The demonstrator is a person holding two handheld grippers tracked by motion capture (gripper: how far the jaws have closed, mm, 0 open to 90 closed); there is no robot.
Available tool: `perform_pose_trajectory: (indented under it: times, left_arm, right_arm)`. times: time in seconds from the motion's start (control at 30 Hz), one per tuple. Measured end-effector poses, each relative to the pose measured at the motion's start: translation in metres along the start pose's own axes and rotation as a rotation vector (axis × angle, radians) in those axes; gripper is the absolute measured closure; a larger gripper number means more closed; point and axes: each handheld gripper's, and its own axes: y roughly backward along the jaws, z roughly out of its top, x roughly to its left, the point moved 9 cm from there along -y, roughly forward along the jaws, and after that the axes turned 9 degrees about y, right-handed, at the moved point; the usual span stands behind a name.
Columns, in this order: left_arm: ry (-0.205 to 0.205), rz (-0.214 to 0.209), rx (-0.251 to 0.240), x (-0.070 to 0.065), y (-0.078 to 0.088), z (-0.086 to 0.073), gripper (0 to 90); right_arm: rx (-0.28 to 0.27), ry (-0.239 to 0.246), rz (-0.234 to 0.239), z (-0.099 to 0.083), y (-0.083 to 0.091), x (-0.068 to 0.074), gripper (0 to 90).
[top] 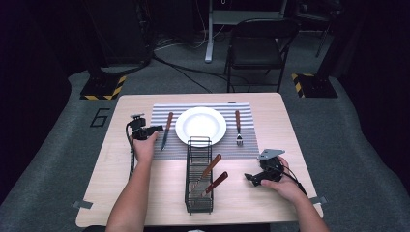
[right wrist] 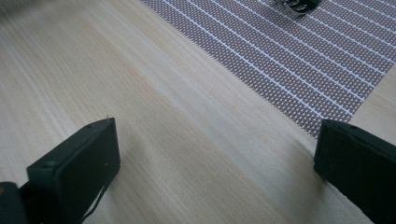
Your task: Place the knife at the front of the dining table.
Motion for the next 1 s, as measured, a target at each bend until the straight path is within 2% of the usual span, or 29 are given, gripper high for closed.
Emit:
perform_pose_trajectory:
  times: [0.07,0.23,0.33,0.5,0.57,0.7,0.8,0.9,0.93,1.0]
  left_arm:
    - [-0.018,-0.013,0.017,0.000,0.005,-0.002,59.3]
    - [-0.034,-0.030,0.040,0.000,0.012,-0.009,56.5]
    - [-0.050,-0.053,0.027,-0.003,0.024,-0.009,54.9]
    - [-0.064,-0.059,0.035,-0.002,0.037,-0.011,51.3]
    - [-0.090,-0.050,0.044,0.002,0.045,-0.013,50.4]
    - [-0.114,-0.053,0.035,0.007,0.054,-0.016,47.3]
    - [-0.147,-0.030,0.066,0.017,0.060,-0.026,45.2]
    - [-0.164,-0.030,0.073,0.020,0.063,-0.032,42.9]
    - [-0.190,-0.010,0.082,0.025,0.067,-0.038,42.2]
    - [-0.205,0.006,0.099,0.031,0.069,-0.043,41.5]
  right_arm:
    - [-0.001,0.004,0.000,0.000,0.000,0.000,0.0]
    - [0.000,-0.001,0.000,0.000,0.000,0.000,0.0]
    - [0.001,-0.003,0.000,0.000,0.000,0.000,0.0]
    - [0.001,-0.003,0.000,0.000,0.000,0.000,0.0]
    - [0.001,-0.003,0.000,0.000,0.000,0.000,0.0]
    - [0.000,-0.001,0.000,0.000,0.000,0.000,0.0]
    - [-0.001,0.004,0.000,0.000,0.000,0.000,0.0]
    - [0.000,-0.001,0.000,0.000,0.000,0.000,0.0]
    - [0.001,-0.003,0.000,0.000,0.000,0.000,0.0]
    - [0.000,-0.001,0.000,0.000,0.000,0.000,0.0]
